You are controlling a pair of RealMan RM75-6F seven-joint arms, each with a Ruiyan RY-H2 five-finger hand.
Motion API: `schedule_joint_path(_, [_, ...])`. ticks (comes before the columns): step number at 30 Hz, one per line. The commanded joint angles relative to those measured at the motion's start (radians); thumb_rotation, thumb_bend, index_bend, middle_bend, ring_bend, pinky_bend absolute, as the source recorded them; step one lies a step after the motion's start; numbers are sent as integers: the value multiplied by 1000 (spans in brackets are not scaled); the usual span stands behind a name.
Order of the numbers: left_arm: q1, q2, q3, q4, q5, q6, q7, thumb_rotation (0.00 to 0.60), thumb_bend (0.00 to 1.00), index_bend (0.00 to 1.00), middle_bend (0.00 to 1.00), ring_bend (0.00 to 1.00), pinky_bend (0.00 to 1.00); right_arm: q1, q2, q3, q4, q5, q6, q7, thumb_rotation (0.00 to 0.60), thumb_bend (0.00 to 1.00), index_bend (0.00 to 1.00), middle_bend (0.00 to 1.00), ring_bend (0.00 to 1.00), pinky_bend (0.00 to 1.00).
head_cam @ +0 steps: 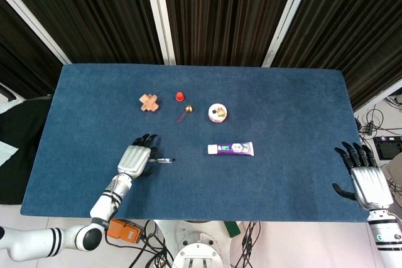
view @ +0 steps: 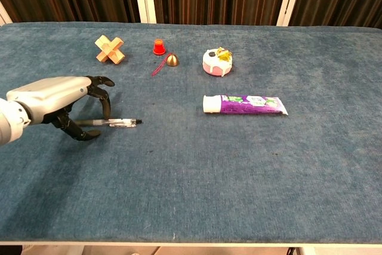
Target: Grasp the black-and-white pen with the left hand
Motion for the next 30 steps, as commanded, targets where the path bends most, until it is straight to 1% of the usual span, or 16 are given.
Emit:
schedule_joint_path(1, [-8,-9,1,9,-6,-6,-2,600,296,468,64,0,145,0,0,0,1,0,0,0,600,360,205,119,35,47])
schedule_joint_path(4, [-15,-17,0,17,-11,-10,-5,600,313,470,64,0,144,1,0,1,1,2,0,2,600,360,205,119,35,48])
schedule_joint_path(11, [-32,-35,0,22,-15,-17,-12,600,435,499,72,0,144,2,-1,1,2,2,-3,1,600,360,205,119,35,47])
schedule_joint_path(21, [-43,-35,4,26,-29,-18,-18,600,490,524,79,0,144,3,-1,0,3,0,-2,2,600,360,205,119,35,47])
schedule_joint_path(26, [-36,-6,3,1,2,-3,-53,600,496,534,86,0,145,2,-1,0,3,0,0,2,600,359,205,119,35,47])
schedule_joint_path(30, [-20,57,-2,-55,57,19,-115,600,502,554,105,0,144,3,-1,-1,1,1,-3,2,600,360,205,119,35,47])
